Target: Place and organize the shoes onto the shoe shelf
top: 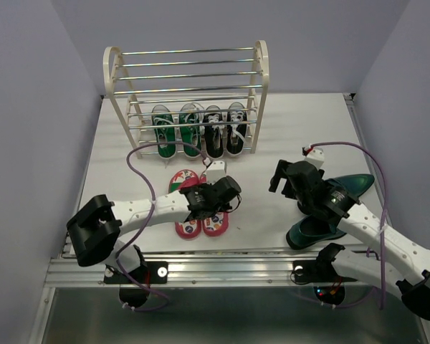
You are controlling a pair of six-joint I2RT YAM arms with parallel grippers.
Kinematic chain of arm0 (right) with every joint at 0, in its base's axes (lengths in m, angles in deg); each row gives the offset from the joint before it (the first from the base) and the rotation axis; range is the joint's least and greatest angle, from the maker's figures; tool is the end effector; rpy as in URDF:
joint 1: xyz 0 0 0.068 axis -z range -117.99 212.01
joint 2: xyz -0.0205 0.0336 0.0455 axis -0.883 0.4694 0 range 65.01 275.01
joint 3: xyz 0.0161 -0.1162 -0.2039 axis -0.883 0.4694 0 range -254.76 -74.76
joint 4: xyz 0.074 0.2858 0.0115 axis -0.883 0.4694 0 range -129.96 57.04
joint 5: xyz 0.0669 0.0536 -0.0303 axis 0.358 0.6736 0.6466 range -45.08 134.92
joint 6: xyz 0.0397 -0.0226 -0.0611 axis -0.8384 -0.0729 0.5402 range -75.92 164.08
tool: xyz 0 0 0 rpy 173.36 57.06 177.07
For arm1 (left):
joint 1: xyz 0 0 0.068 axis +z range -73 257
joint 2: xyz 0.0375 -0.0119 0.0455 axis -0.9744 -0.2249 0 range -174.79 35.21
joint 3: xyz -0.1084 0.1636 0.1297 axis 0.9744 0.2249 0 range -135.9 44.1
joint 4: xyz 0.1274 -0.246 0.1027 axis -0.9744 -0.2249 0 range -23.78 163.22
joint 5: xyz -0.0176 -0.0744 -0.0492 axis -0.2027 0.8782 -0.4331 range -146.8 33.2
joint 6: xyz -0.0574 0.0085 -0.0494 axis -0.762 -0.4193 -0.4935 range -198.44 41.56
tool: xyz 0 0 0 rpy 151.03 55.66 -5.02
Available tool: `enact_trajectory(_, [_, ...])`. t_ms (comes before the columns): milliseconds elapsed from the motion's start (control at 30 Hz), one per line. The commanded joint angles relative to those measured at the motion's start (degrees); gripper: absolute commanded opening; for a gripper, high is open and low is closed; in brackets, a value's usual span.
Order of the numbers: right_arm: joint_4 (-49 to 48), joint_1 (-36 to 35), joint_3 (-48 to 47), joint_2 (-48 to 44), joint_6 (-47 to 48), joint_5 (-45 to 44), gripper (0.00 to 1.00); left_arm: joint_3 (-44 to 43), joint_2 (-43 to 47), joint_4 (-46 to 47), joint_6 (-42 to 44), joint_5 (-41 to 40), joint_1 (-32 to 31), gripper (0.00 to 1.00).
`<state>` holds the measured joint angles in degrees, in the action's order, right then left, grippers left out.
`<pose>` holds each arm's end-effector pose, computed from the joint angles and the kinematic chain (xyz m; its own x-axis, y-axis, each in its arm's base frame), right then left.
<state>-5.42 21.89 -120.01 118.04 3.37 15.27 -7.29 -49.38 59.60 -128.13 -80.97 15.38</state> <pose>0.2252 0.1479 0.2269 -0.5731 0.2583 -0.7777 0.1234 0.9654 0.2297 0.1932 -0.3022 0.1368 -0.7348 -0.1035 -0.6703 0.1689 0.9292 -0.3286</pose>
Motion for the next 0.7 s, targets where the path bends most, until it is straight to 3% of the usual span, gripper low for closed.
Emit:
enact_trajectory(0, [0.52, 0.3, -1.5, -2.05, 0.98, -2.78, 1.0, -6.08, 8.38, -2.37, 3.1, -8.44, -1.13, 0.0])
enact_trajectory(167, [0.52, 0.83, -1.68, -3.38, 1.86, -3.66, 1.0, -9.51, 15.41, -1.05, 11.52, -12.92, -1.22, 0.0])
enact_trajectory(400, [0.52, 0.83, -1.68, -4.34, 2.56, -4.89, 1.0, -14.6, 17.45, 6.22, 28.03, -16.44, -1.22, 0.0])
enact_trajectory(633, [0.44, 0.83, -3.08, -5.13, 3.62, -5.51, 1.0, -17.77, 15.35, 15.91, 44.75, -11.18, 1.68, 0.0])
enact_trajectory(667, [0.44, 0.83, -3.35, -5.22, 4.05, -5.68, 1.0, -19.25, 14.03, 15.91, 45.81, -7.08, 2.55, 0.0])
